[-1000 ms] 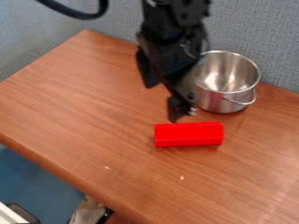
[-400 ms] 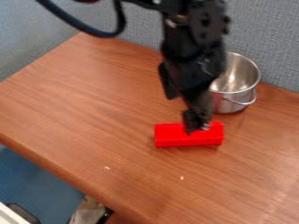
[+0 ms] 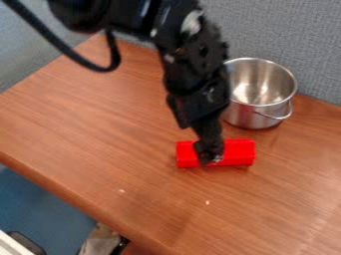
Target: Move the red object from the metal pot to the table
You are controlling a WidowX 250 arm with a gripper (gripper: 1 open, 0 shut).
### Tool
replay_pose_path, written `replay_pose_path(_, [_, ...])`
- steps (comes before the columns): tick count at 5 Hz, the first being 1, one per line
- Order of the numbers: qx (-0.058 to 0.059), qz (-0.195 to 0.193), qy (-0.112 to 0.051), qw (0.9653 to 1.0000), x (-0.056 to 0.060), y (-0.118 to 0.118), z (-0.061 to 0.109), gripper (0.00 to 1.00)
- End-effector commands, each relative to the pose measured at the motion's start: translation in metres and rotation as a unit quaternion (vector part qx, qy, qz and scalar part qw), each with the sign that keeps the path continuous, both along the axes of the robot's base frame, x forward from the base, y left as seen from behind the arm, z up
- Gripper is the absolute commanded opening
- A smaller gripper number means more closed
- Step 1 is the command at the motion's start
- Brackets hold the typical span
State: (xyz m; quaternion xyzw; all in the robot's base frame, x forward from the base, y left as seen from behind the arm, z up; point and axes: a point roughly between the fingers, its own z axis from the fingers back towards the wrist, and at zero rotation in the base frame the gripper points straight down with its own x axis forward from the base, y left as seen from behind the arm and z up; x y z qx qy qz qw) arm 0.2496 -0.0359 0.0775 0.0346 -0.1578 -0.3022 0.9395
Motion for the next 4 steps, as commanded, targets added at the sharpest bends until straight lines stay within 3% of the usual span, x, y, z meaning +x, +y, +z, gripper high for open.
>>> replay_pose_path(1, [-0.004,-0.043,0.017,0.9989,0.006,0.014,-0.021,1.0])
replay_pose_path(2, [-0.008,-0.088,0.034,0.9955,0.008,0.022,-0.038,1.0])
replay_pose_path(3, [-0.004,-0.144,0.041,0.9888,0.015,0.02,-0.041,1.0])
replay_pose_path(4, [0.003,-0.086,0.033,0.9958,0.014,0.008,-0.059,1.0])
